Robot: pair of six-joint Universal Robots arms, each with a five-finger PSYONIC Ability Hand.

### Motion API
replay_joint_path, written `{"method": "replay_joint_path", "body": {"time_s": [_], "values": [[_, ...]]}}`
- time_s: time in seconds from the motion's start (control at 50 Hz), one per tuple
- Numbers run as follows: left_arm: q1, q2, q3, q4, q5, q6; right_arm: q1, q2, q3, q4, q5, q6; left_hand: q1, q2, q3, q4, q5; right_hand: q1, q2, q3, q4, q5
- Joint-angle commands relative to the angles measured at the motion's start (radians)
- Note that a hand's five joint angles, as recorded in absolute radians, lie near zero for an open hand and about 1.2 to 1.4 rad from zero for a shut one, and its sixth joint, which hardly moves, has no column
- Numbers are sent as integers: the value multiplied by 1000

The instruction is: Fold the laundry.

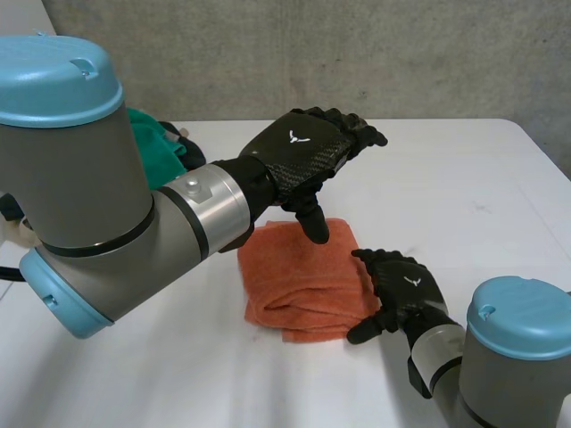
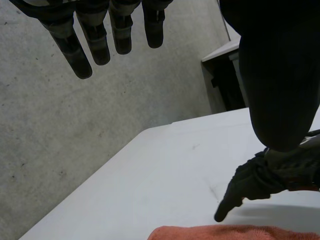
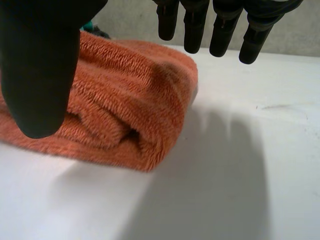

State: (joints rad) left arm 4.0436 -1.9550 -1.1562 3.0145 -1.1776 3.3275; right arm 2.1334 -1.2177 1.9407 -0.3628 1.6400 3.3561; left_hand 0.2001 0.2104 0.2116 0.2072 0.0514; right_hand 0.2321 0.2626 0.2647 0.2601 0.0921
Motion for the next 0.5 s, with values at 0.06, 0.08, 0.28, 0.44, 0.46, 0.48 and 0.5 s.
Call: {"method": "replay_joint_path", "body": {"time_s": [0.06, 0.08, 0.28, 0.44, 0.46, 0.48, 0.5], "values": [[0, 1, -7, 4, 1, -3, 13, 90, -65, -33, 3, -9, -26, -36, -37, -33, -51, 139, 109, 107, 111, 105], [0, 2, -7, 4, 1, -3, 14, 98, -69, -33, 4, -12, -26, -36, -37, -33, -51, 139, 109, 107, 111, 105], [8, 16, -30, 4, 1, -6, 20, 182, -137, -65, 3, -20, -26, -36, -37, -33, -51, 464, 434, 431, 436, 430], [17, 27, -46, 4, 1, -19, -18, 204, -160, -125, -5, -43, -26, -36, -37, -33, -51, 1164, 1134, 1132, 1136, 1130], [18, 30, -50, 4, 1, -20, -32, 201, -163, -137, -5, -47, -26, -36, -37, -33, -51, 1164, 1134, 1132, 1136, 1130], [20, 31, -53, 6, 1, -20, -45, 198, -166, -149, -6, -50, -26, -36, -37, -33, -51, 1164, 1134, 1132, 1136, 1130], [21, 37, -53, 6, 1, -25, -79, 195, -183, -175, -9, -59, -26, -36, -37, -33, -51, 1164, 1134, 1132, 1136, 1130]]}}
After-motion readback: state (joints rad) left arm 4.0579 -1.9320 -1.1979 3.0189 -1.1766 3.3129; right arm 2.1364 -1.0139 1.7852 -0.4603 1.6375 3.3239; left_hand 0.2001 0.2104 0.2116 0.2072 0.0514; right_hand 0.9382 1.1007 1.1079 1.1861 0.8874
